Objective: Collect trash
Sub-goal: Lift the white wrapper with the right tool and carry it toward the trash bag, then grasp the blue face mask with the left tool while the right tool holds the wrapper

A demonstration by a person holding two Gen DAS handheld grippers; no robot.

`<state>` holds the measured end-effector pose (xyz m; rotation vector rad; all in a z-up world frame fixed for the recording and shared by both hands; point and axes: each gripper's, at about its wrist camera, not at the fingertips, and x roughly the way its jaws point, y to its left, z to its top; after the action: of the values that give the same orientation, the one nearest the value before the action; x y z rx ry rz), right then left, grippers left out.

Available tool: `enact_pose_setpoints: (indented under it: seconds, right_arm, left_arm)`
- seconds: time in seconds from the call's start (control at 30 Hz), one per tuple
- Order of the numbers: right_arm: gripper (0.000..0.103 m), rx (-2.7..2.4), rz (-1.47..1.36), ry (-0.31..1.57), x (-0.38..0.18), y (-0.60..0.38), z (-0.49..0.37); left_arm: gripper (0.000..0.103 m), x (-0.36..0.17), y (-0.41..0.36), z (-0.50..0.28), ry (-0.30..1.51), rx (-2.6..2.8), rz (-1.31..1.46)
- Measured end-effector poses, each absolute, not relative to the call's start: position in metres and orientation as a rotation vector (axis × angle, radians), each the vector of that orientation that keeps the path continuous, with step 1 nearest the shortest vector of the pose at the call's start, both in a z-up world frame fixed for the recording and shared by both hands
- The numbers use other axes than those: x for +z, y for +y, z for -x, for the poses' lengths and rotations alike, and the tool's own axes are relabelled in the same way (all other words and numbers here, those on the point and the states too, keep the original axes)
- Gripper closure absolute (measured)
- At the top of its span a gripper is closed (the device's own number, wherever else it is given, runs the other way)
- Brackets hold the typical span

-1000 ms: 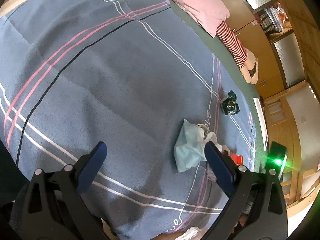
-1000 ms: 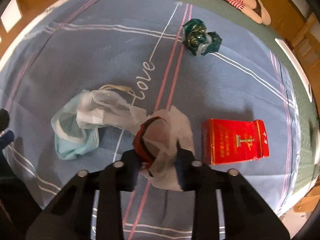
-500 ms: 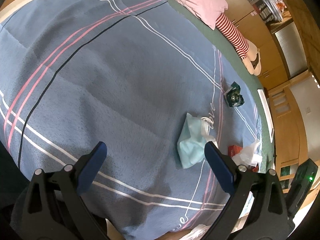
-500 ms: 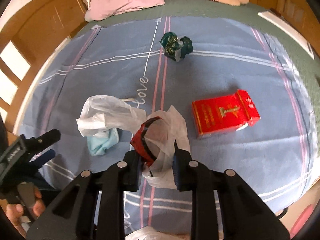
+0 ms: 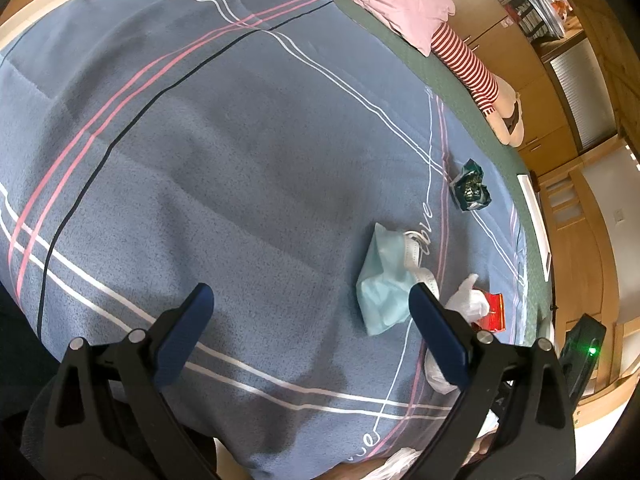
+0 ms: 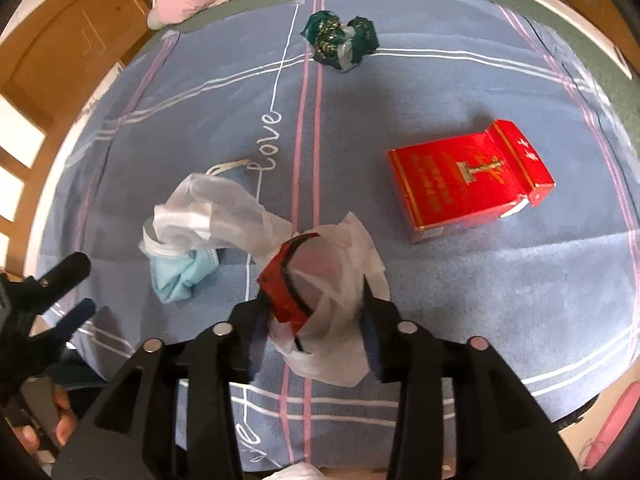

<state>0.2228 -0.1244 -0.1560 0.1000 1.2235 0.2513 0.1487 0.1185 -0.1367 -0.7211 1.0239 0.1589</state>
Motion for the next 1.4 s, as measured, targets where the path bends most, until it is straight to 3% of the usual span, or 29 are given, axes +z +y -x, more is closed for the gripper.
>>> enact_pose_setpoints:
  seconds: [0.47,0.7,1.1,1.4]
  right_arm:
    - [0.059,0.200,0.075,1.219,-0.166,-0.102,-0.222]
    - [0.071,0.187,0.001,1.187,-0.161,-0.112,-0.220]
    - [0.074,0.221,-0.219,0.963,-0.089,-0.170,-0.165]
    - [0.074,0.271,-0.359,0.830,-0.049,-0.232,-0.073]
  left_arm:
    - [0.006,-0.137,0.119,-0.149,1.027,0.157,0.725]
    - [0.006,-0.136,0.117,-0.148,1.024,0.161,0.708]
    - [0.006,-0.119,0.102,-0.150,0.958,0.116,0.585]
    - [0.006,-0.124,0.126,-0.149,0.909,0.000,0.830]
